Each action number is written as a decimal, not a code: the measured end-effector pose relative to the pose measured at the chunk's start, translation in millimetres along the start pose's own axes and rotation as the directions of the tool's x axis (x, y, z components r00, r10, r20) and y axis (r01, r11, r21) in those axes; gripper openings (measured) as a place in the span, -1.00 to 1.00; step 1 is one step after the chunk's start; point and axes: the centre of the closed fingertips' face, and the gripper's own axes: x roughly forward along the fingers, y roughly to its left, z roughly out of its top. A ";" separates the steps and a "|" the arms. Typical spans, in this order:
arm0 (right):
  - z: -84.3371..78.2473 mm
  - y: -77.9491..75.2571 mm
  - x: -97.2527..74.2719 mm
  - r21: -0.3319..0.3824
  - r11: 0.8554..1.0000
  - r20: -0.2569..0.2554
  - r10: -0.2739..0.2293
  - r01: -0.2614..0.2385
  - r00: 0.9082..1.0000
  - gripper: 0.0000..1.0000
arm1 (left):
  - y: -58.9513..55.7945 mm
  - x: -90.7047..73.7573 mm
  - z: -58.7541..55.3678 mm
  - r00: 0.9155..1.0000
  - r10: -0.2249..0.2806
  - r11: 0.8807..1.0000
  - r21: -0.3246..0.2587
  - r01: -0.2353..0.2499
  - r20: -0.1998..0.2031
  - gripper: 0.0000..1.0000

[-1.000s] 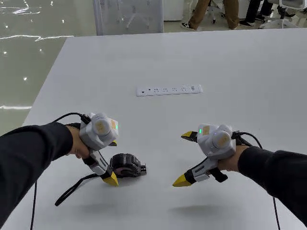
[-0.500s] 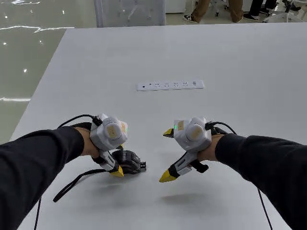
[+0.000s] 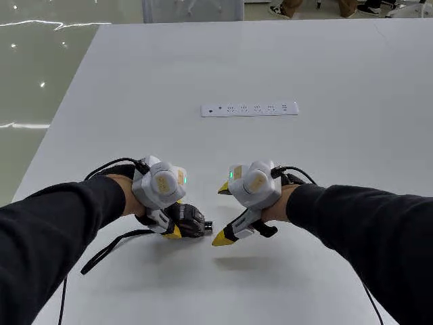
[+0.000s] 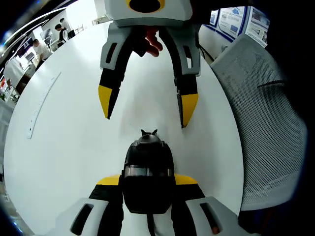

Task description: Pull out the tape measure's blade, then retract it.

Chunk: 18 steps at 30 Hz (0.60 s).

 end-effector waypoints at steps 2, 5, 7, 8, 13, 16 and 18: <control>-2.7 1.5 3.8 -0.038 0.999 -0.022 -0.001 0.000 1.000 0.08 | -0.8 0.0 -0.1 1.000 0.001 1.000 0.000 -0.001 -0.007 -0.34; -3.0 4.0 8.1 -0.047 0.999 -0.023 0.002 -0.003 1.000 -0.03 | -0.5 -0.3 -0.4 1.000 0.001 1.000 -0.004 -0.001 -0.003 -0.34; -6.6 4.3 11.6 -0.064 0.998 -0.046 0.004 -0.007 0.999 -0.14 | 0.1 -0.6 -0.4 1.000 -0.001 1.000 -0.014 0.001 0.008 -0.34; -6.7 4.0 13.5 -0.066 0.998 -0.046 0.000 -0.003 0.999 -0.20 | 0.1 -0.5 -0.4 1.000 -0.001 1.000 -0.014 0.001 0.011 -0.34; -7.3 3.6 20.5 -0.087 0.996 -0.061 0.002 -0.007 0.998 -0.53 | -0.4 -0.6 0.3 1.000 -0.004 1.000 -0.016 0.004 0.007 -0.34; -8.5 5.3 23.8 -0.086 0.996 -0.067 0.018 -0.024 0.998 -0.63 | -0.6 -0.8 0.4 1.000 -0.007 1.000 -0.020 0.008 0.007 -0.34; -8.4 7.9 25.1 -0.087 0.995 -0.070 0.033 -0.039 0.997 -0.72 | 0.0 -1.0 0.4 1.000 -0.009 1.000 -0.025 0.009 0.010 -0.34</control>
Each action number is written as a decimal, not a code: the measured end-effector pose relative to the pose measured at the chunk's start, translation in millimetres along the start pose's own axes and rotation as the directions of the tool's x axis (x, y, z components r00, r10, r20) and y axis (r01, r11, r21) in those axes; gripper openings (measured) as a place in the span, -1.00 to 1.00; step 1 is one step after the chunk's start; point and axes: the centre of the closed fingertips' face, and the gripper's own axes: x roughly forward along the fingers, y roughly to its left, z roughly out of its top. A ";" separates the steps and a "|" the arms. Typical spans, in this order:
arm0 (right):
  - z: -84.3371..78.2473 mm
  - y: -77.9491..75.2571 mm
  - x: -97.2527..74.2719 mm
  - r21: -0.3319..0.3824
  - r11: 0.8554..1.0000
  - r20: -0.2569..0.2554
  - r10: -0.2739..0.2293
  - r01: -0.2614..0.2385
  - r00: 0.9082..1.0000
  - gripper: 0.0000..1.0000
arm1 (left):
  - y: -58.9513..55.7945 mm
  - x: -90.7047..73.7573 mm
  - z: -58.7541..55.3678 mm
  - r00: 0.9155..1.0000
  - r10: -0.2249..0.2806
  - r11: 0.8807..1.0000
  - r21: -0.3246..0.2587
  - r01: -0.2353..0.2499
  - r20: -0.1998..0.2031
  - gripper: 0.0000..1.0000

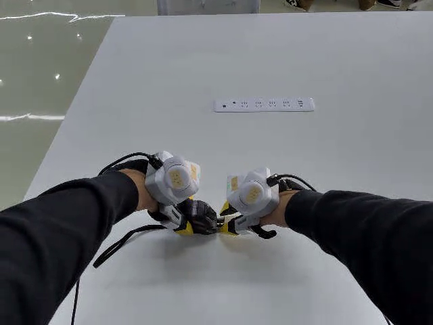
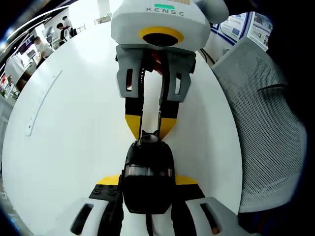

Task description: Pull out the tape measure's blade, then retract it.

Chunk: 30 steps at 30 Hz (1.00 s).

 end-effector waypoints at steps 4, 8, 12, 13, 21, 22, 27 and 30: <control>0.2 0.2 2.3 -0.002 1.000 -0.001 0.005 -0.005 1.000 -0.74 | 0.1 0.0 0.1 1.000 -0.001 1.000 0.003 0.001 0.000 -0.34; 0.3 0.0 3.9 0.025 1.000 0.000 0.017 -0.017 1.000 -0.74 | 0.4 -0.1 -0.1 1.000 -0.001 1.000 0.000 0.001 0.002 -0.34; 0.1 0.8 3.5 0.034 0.999 0.002 0.032 -0.032 1.000 -0.76 | 0.5 -0.1 -0.2 1.000 -0.002 1.000 -0.004 0.002 0.002 -0.33; 0.2 1.0 3.4 0.041 0.999 0.005 0.032 -0.032 0.999 -0.76 | 0.5 0.0 -0.2 1.000 -0.003 1.000 -0.004 0.003 0.002 -0.33; -0.6 0.7 2.8 0.018 0.999 0.002 0.044 -0.044 0.999 -0.78 | 0.7 -0.3 -0.3 1.000 -0.005 1.000 -0.006 0.005 0.000 -0.34; -0.9 -0.2 2.0 0.017 0.999 0.009 0.043 -0.043 0.999 -0.79 | 1.2 -0.8 -0.9 1.000 -0.005 1.000 -0.013 0.005 0.002 -0.34; -0.1 -1.6 2.6 0.040 0.999 0.017 0.032 -0.033 0.999 -0.80 | 1.0 -0.7 -0.1 1.000 -0.008 1.000 -0.018 0.008 0.008 -0.34; -0.9 -1.8 1.6 0.039 0.999 0.011 0.032 -0.032 0.999 -0.80 | 0.9 -0.6 -0.1 1.000 -0.009 1.000 -0.015 0.009 0.006 -0.34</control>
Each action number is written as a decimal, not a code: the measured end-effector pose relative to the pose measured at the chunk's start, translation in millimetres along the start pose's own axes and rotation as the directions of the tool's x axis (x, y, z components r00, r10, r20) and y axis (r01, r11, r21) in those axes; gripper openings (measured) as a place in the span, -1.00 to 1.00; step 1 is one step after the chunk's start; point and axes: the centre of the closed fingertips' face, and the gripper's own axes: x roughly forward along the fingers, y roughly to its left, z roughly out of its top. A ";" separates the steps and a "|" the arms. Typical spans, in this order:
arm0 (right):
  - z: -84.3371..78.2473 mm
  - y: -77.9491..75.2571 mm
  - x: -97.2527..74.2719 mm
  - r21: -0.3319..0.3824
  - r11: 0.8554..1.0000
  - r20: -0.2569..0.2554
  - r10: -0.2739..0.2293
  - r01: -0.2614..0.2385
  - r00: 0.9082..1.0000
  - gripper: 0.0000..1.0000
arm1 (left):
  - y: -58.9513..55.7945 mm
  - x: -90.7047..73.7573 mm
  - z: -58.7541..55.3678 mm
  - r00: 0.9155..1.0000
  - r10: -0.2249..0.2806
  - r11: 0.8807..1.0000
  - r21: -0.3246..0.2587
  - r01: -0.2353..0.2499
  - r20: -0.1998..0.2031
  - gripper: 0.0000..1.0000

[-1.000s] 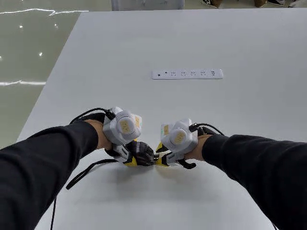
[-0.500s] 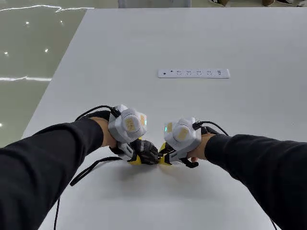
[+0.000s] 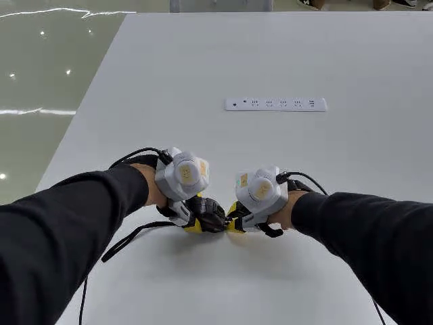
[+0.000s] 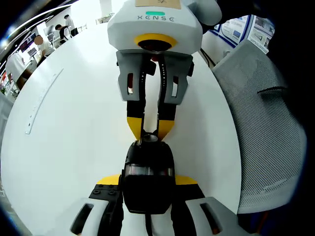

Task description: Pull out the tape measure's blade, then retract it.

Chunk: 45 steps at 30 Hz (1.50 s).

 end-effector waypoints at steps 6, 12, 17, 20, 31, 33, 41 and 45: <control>-0.4 -0.1 0.2 -0.006 1.000 -0.005 -0.002 0.002 1.000 -0.80 | -0.2 -0.3 -0.2 1.000 0.004 1.000 0.001 -0.004 0.001 -0.34; -5.6 0.5 -2.7 -0.009 1.000 -0.013 -0.003 0.003 1.000 -0.80 | -0.3 -0.2 -0.5 1.000 0.007 1.000 0.018 -0.007 -0.011 -0.34; -10.0 0.4 -5.7 -0.001 1.000 -0.016 -0.010 0.010 1.000 -0.80 | 0.1 0.1 -0.5 1.000 0.005 1.000 0.012 -0.005 -0.007 -0.34; -11.5 0.5 -6.7 -0.005 1.000 -0.022 -0.012 0.012 1.000 -0.80 | -0.2 0.4 -0.4 1.000 0.005 1.000 0.013 -0.005 -0.008 -0.34; -17.5 0.2 -11.6 0.012 1.000 -0.030 -0.014 0.015 0.999 -0.80 | 0.2 0.7 -0.5 1.000 0.007 1.000 0.006 -0.007 -0.007 -0.34; -18.2 0.5 -12.4 0.013 1.000 -0.030 -0.016 0.017 0.999 -0.80 | 0.3 0.8 -0.4 1.000 0.006 1.000 0.006 -0.006 -0.006 -0.34; -23.2 0.7 -16.7 0.011 1.000 -0.038 -0.019 0.020 0.999 -0.79 | 0.2 1.0 0.1 1.000 0.008 1.000 0.009 -0.008 -0.004 -0.34; -25.4 0.6 -18.6 0.007 1.000 -0.042 -0.023 0.023 0.999 -0.79 | 0.2 0.9 0.1 1.000 0.010 1.000 0.007 -0.010 -0.004 -0.34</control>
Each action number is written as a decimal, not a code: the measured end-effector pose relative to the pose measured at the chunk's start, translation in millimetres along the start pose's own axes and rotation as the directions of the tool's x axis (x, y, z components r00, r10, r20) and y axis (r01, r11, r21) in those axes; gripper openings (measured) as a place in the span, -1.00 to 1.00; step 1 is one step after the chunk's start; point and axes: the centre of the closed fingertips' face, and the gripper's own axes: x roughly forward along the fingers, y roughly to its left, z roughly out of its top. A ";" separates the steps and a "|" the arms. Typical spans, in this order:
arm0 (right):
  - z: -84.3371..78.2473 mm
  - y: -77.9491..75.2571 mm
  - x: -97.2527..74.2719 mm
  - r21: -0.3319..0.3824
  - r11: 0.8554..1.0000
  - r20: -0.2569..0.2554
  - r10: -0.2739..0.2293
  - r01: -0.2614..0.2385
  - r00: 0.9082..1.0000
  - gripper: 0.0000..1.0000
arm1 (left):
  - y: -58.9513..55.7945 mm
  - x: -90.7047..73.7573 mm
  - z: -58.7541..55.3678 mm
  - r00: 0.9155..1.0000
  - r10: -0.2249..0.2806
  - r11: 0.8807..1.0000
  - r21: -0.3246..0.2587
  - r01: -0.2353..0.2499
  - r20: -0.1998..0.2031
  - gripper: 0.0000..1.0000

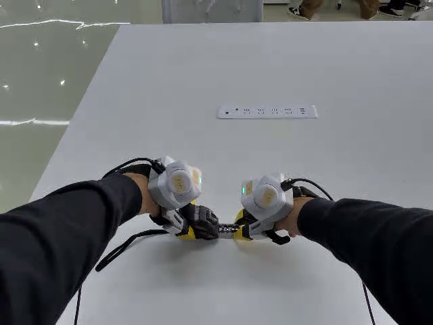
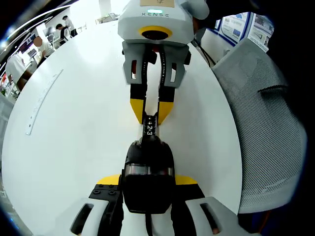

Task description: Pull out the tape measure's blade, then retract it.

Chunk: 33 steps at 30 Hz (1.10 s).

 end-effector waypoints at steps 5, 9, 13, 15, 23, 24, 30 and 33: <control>-3.5 -1.7 -2.4 0.001 1.000 -0.002 -0.002 0.002 1.000 -0.79 | 0.2 0.1 0.1 1.000 0.001 1.000 -0.003 -0.001 0.001 -0.34; -6.9 -2.0 -5.3 0.005 1.000 -0.003 -0.003 0.003 1.000 -0.79 | 0.1 0.2 0.3 1.000 0.004 1.000 -0.004 -0.004 0.002 -0.34; -10.5 -1.8 -8.0 0.011 1.000 -0.002 -0.003 0.003 1.000 -0.79 | 0.2 0.0 0.7 1.000 0.006 1.000 -0.007 -0.006 0.005 -0.34; -12.7 -2.4 -9.3 0.012 1.000 -0.003 -0.003 0.003 1.000 -0.79 | 0.3 0.0 0.6 1.000 0.007 1.000 -0.008 -0.007 0.004 -0.34; -20.4 -3.5 -14.5 0.016 1.000 -0.011 -0.005 0.006 1.000 -0.79 | 0.5 0.3 0.4 1.000 0.008 1.000 -0.014 -0.008 0.003 -0.33; -21.1 -3.5 -14.9 0.016 1.000 -0.011 -0.005 0.005 1.000 -0.79 | 0.4 0.2 0.4 1.000 0.008 1.000 -0.015 -0.008 0.003 -0.33; -25.2 -4.3 -17.2 0.020 1.000 -0.010 -0.005 0.005 1.000 -0.79 | -0.1 0.2 0.5 1.000 0.008 1.000 -0.018 -0.008 0.003 -0.33; -27.7 -4.9 -18.7 0.022 1.000 -0.012 -0.004 0.004 1.000 -0.79 | 0.1 0.4 0.4 1.000 0.007 1.000 -0.020 -0.007 0.003 -0.33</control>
